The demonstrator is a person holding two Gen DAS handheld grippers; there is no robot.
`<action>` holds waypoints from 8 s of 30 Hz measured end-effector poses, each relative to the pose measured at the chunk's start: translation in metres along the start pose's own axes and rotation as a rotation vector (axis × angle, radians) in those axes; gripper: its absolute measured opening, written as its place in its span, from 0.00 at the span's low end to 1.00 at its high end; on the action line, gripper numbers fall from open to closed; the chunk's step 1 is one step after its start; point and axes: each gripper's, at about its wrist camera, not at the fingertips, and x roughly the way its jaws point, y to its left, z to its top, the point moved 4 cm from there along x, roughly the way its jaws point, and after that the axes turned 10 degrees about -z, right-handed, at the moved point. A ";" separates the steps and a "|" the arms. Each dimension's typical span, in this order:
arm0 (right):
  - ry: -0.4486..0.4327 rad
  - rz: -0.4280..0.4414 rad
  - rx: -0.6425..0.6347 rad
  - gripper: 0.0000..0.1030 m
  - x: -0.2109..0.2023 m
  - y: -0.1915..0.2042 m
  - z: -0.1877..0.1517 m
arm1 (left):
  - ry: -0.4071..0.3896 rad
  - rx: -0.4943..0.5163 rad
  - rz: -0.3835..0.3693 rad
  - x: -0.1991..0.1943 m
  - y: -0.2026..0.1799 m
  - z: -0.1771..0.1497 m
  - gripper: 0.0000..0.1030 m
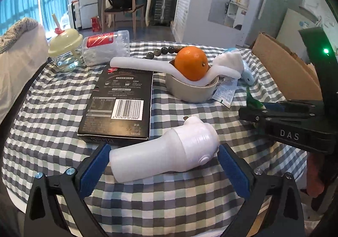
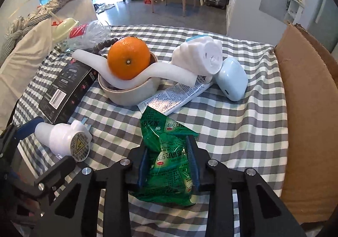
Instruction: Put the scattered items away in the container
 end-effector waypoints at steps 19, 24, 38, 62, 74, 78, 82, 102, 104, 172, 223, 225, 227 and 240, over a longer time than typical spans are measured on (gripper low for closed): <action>-0.075 0.021 0.035 0.27 -0.032 -0.021 -0.002 | -0.076 0.340 0.097 -0.019 -0.030 0.012 0.96; -0.080 0.022 0.050 0.26 -0.033 -0.025 0.000 | -0.107 0.560 0.008 -0.019 -0.052 0.017 1.00; -0.059 0.018 0.064 0.19 -0.025 -0.033 0.005 | 0.057 0.596 -0.104 0.038 -0.067 0.014 0.49; -0.199 0.005 0.064 0.12 -0.084 -0.042 0.022 | -0.054 0.340 -0.185 -0.026 -0.086 0.066 0.48; -0.421 -0.218 0.267 0.12 -0.181 -0.167 0.016 | -0.233 0.524 -0.446 -0.058 -0.231 0.139 0.48; -0.374 -0.278 0.358 0.12 -0.170 -0.221 -0.003 | -0.195 0.516 -0.529 -0.039 -0.267 0.141 0.49; -0.287 -0.293 0.425 0.12 -0.137 -0.261 -0.019 | -0.135 0.563 -0.539 -0.014 -0.303 0.131 0.57; -0.268 -0.289 0.386 0.82 -0.110 -0.245 -0.029 | -0.143 0.398 -0.180 -0.005 -0.206 0.122 1.00; -0.292 -0.253 0.380 0.82 -0.123 -0.234 -0.025 | -0.145 0.359 -0.124 -0.012 -0.176 0.118 1.00; -0.168 -0.150 0.340 0.45 -0.107 -0.131 0.016 | -0.192 0.320 -0.149 -0.075 -0.147 0.111 0.76; -0.344 -0.270 0.421 0.83 -0.167 -0.235 0.000 | -0.220 0.228 -0.036 -0.054 -0.206 0.147 1.00; -0.362 -0.235 0.410 0.85 -0.171 -0.218 0.005 | -0.243 0.208 0.020 -0.068 -0.180 0.139 1.00; -0.379 -0.212 0.376 0.88 -0.169 -0.195 0.011 | -0.253 0.173 0.082 -0.077 -0.146 0.130 1.00; -0.324 -0.130 0.291 0.88 -0.129 -0.143 0.026 | -0.146 -0.009 0.117 -0.039 -0.028 0.088 1.00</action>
